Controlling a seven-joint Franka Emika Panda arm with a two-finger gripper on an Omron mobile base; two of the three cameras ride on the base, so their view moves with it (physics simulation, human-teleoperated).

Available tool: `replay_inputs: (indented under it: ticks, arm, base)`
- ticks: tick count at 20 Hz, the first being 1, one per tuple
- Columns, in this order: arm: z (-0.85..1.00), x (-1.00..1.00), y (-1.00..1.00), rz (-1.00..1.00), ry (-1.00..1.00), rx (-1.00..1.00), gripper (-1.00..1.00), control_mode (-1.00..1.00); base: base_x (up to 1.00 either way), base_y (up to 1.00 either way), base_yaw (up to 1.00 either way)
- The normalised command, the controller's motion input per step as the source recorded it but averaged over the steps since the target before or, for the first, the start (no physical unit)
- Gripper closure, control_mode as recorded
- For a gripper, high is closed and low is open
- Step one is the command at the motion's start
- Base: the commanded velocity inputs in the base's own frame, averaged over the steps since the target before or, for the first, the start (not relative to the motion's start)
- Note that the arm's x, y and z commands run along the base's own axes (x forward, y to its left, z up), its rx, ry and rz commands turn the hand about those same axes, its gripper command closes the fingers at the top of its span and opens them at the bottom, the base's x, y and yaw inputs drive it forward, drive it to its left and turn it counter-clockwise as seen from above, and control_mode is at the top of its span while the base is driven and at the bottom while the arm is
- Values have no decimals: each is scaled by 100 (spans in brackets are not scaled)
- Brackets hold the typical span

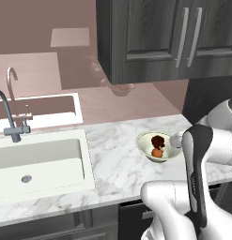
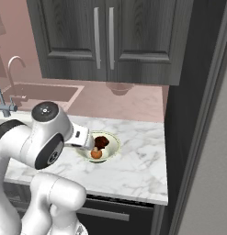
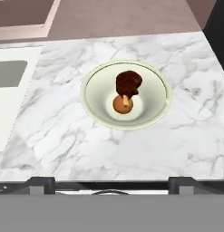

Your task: Take the tangerine, steak, and orange from the freezer and place them in the bowl on the counter.

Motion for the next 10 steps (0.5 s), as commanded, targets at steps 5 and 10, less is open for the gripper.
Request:
replay_inputs:
  ticks: [5,10]
  arm:
    - [67,-55,34,0,0,0,-100,-100]
    - [49,-61,25,0,0,0,-100,-100]
  base:
    - [0,0,0]
    - [0,0,0]
